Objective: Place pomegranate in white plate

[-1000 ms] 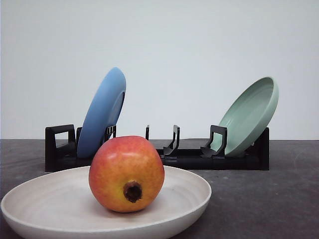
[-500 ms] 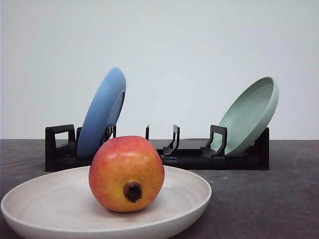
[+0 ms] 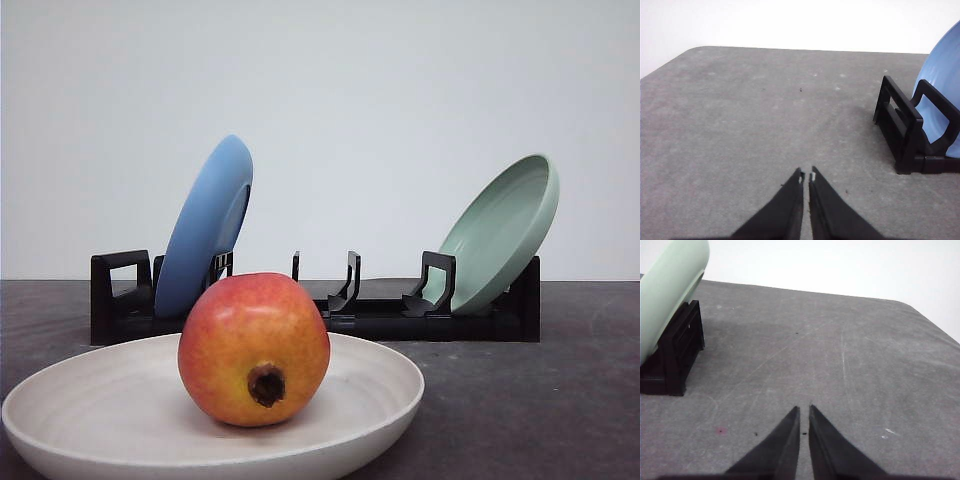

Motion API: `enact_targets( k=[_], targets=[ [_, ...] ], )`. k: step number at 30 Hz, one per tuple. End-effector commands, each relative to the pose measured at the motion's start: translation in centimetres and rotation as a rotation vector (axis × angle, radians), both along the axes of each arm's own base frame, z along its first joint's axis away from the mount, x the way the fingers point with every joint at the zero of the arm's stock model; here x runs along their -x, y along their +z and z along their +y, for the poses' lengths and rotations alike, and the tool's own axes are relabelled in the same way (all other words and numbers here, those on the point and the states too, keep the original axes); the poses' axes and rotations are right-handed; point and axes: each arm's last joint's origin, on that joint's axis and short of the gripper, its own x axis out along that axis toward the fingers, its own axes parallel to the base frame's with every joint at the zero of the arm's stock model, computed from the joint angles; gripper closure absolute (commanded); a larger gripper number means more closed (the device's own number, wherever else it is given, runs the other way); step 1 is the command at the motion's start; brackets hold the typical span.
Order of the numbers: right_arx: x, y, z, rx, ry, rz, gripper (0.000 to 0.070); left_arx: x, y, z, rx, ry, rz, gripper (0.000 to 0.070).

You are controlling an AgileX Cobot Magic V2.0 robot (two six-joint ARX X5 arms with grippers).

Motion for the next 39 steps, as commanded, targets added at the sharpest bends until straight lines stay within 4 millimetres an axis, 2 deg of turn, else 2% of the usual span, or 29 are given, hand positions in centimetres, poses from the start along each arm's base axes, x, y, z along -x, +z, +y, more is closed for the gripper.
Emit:
enact_targets(
  k=[1,39],
  targets=[
    [-0.02,-0.05,0.0,0.0,0.001,-0.005,0.067,-0.04,-0.39,0.02,-0.009,0.002,0.013,0.07],
    [-0.02,-0.05,0.0,0.0,0.001,-0.005,0.0671,-0.04,-0.39,0.02,-0.009,0.002,0.013,0.07]
  ],
)
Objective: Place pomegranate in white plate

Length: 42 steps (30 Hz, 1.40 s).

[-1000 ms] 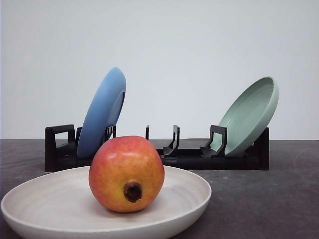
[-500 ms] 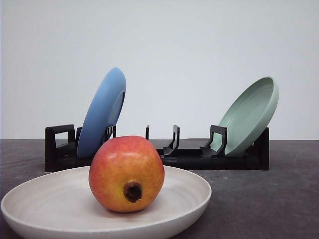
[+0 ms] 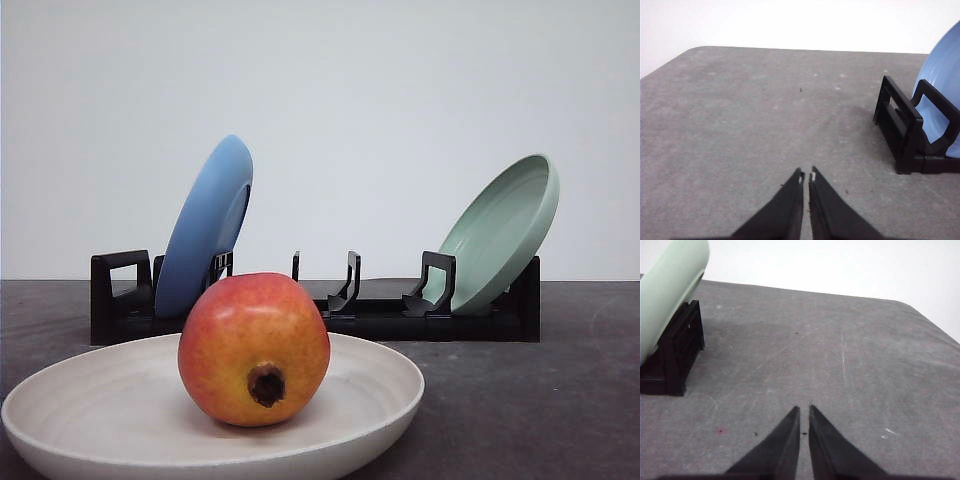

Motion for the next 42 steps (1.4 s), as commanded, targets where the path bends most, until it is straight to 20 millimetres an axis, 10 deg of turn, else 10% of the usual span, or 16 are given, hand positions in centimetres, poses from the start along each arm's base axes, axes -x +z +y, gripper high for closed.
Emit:
enact_targets(
  k=[1,42],
  targets=[
    [-0.02,-0.05,0.0,0.0,0.001,-0.005,0.067,-0.04,-0.39,0.02,-0.009,0.002,0.013,0.07],
    [-0.02,-0.05,0.01,0.0,0.001,-0.005,0.067,-0.04,-0.39,0.02,-0.009,0.002,0.013,0.07]
  ],
)
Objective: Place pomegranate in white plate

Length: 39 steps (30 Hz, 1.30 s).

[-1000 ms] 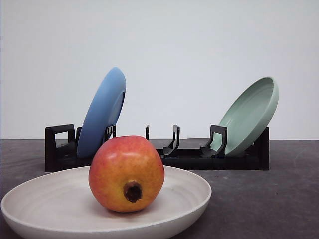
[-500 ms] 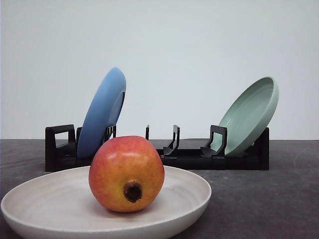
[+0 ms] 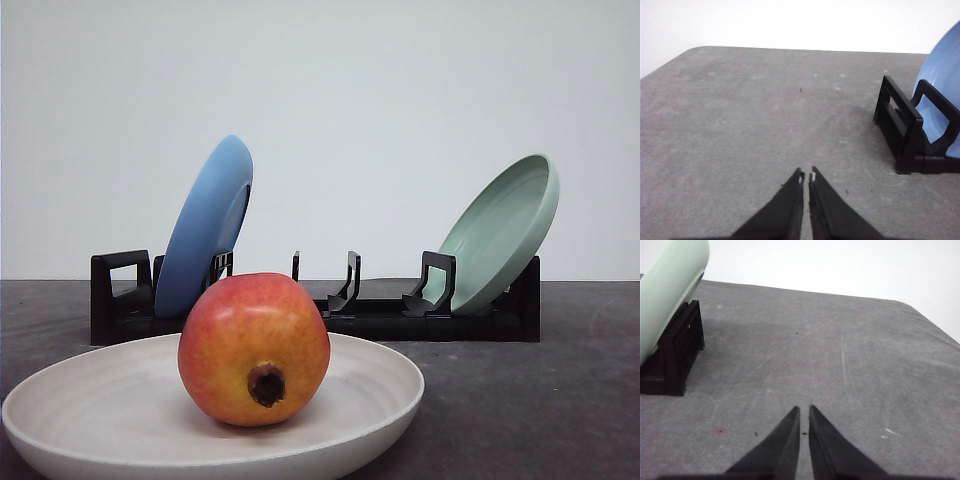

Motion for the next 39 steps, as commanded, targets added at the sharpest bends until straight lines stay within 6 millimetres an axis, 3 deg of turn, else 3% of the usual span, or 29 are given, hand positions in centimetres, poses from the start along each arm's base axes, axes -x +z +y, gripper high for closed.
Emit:
enact_targets(
  k=[1,39],
  targets=[
    [-0.02,-0.05,0.0,0.0,0.001,-0.005,0.067,-0.04,-0.39,0.02,-0.009,0.002,0.012,0.07],
    [-0.02,-0.05,0.0,0.0,0.001,-0.005,0.067,-0.04,-0.39,0.02,-0.009,0.002,0.012,0.07]
  ],
)
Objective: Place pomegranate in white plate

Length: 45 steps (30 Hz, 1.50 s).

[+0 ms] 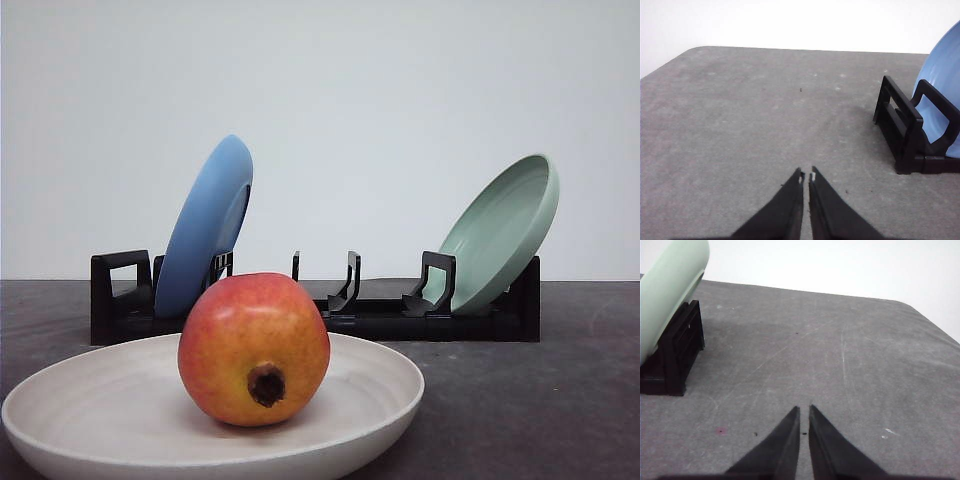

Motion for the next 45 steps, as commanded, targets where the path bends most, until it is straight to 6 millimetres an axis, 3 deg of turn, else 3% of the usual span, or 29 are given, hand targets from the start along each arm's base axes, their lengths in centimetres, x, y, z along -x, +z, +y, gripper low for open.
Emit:
enact_targets(
  k=[1,45],
  targets=[
    [-0.02,-0.06,0.0,0.0,0.001,-0.005,0.067,-0.04,-0.39,0.02,-0.009,0.002,0.013,0.07],
    [-0.02,-0.06,0.0,0.0,0.001,-0.005,0.067,-0.04,-0.39,0.02,-0.009,0.002,0.013,0.07]
  ],
)
